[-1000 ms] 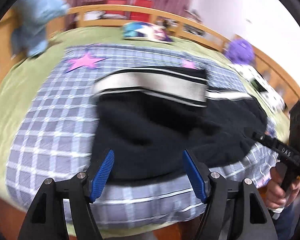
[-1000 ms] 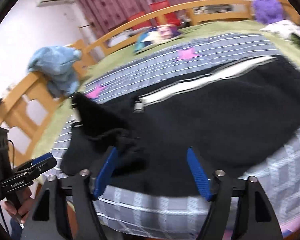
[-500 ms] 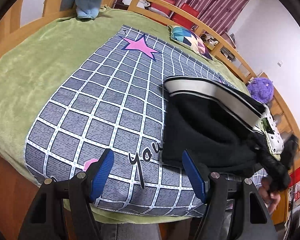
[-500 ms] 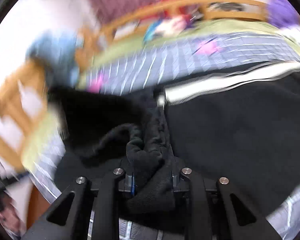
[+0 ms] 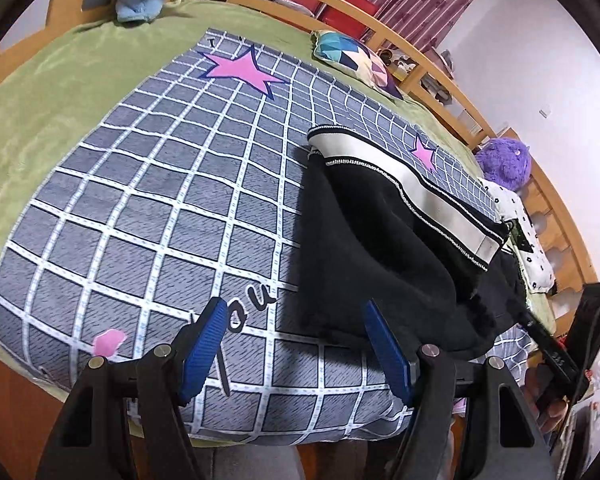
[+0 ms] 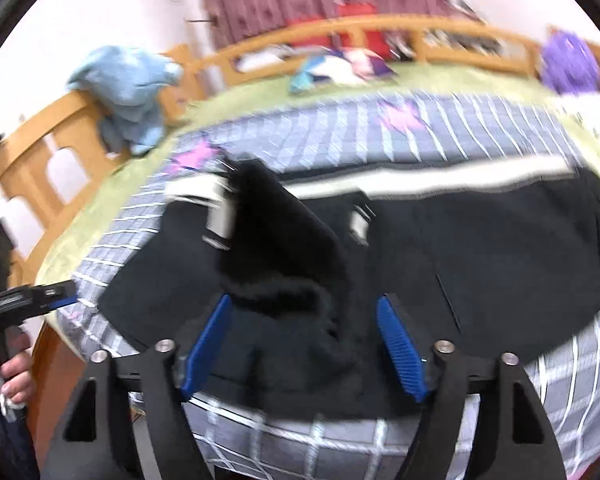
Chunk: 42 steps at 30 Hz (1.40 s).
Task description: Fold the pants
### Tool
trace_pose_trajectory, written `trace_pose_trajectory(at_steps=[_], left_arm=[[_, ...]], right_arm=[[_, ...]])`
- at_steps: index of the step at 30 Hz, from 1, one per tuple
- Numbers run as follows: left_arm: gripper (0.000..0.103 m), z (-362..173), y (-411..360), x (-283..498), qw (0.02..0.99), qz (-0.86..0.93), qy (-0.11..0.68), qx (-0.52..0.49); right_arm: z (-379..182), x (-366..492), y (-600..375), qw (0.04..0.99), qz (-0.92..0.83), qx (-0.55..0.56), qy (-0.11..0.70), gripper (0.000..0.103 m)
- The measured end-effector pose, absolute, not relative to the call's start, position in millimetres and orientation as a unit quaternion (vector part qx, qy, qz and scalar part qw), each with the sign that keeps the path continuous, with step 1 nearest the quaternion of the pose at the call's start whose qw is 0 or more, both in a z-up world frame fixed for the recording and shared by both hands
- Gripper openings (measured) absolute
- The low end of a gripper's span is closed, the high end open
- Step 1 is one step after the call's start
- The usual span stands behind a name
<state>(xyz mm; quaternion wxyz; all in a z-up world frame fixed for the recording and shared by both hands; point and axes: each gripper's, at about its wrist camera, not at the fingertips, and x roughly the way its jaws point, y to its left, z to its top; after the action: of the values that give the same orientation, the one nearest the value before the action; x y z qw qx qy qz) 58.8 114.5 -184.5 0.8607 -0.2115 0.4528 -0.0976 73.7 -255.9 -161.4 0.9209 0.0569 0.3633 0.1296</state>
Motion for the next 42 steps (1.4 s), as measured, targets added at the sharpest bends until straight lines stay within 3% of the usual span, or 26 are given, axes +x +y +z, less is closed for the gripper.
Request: trace_pose_trajectory(at_steps=[2, 7, 8, 10, 12, 15, 18, 20, 23, 25, 30, 33, 35, 39, 42], left_arm=[[0.069, -186.0, 112.5, 62.5, 0.859, -0.100, 0.455, -0.212], [0.069, -184.2, 107.6, 68.3, 0.858, -0.103, 0.460, -0.204], [0.069, -183.4, 107.1, 69.7, 0.858, -0.103, 0.460, -0.202], [0.069, -181.1, 106.6, 71.8, 0.860, -0.100, 0.460, -0.197], [0.069, -179.4, 107.2, 73.0, 0.861, -0.096, 0.460, -0.193], [0.069, -180.2, 109.1, 76.2, 0.861, -0.091, 0.461, -0.195], [0.069, -184.2, 109.7, 79.4, 0.859, -0.089, 0.465, -0.195], [0.069, -186.0, 109.7, 79.9, 0.858, -0.089, 0.466, -0.196], [0.069, -187.9, 108.9, 77.8, 0.856, -0.094, 0.468, -0.199], [0.069, -187.9, 107.8, 75.3, 0.856, -0.097, 0.467, -0.198], [0.069, -188.6, 101.4, 73.1, 0.854, -0.106, 0.467, -0.201], [0.069, -187.1, 94.3, 72.5, 0.856, -0.105, 0.467, -0.193], [0.069, -184.4, 93.2, 73.6, 0.859, -0.105, 0.464, -0.191], [0.069, -174.2, 93.0, 82.3, 0.865, -0.098, 0.457, -0.181], [0.069, -172.5, 91.7, 92.1, 0.865, -0.096, 0.458, -0.180]], right_arm=[[-151.8, 78.8, -244.7, 0.929, 0.140, 0.032, 0.341, 0.085], [-160.1, 130.3, -209.9, 0.924, 0.140, -0.004, 0.357, 0.085], [-167.7, 143.6, -202.2, 0.919, 0.135, -0.020, 0.371, 0.067], [-181.1, 168.3, -194.3, 0.907, 0.124, -0.067, 0.398, 0.012], [-175.7, 183.5, -210.6, 0.917, 0.092, -0.061, 0.385, 0.011], [-168.6, 219.1, -264.4, 0.914, 0.075, 0.068, 0.394, 0.012], [-179.4, 231.1, -277.2, 0.905, 0.050, 0.065, 0.418, 0.016], [-183.2, 227.8, -274.9, 0.899, 0.046, 0.040, 0.434, 0.042], [-177.2, 206.8, -285.7, 0.900, 0.033, 0.040, 0.432, 0.062], [-173.8, 187.7, -295.7, 0.901, 0.039, 0.061, 0.428, 0.069], [-197.8, 162.2, -299.7, 0.868, 0.113, 0.123, 0.467, 0.070], [-228.3, 164.0, -284.9, 0.851, 0.112, 0.102, 0.503, 0.066], [-225.5, 160.9, -275.1, 0.865, 0.111, 0.076, 0.483, 0.015], [-173.1, 149.9, -306.5, 0.898, 0.141, 0.148, 0.390, 0.011], [-159.9, 155.0, -331.0, 0.905, 0.104, 0.152, 0.384, 0.012]])
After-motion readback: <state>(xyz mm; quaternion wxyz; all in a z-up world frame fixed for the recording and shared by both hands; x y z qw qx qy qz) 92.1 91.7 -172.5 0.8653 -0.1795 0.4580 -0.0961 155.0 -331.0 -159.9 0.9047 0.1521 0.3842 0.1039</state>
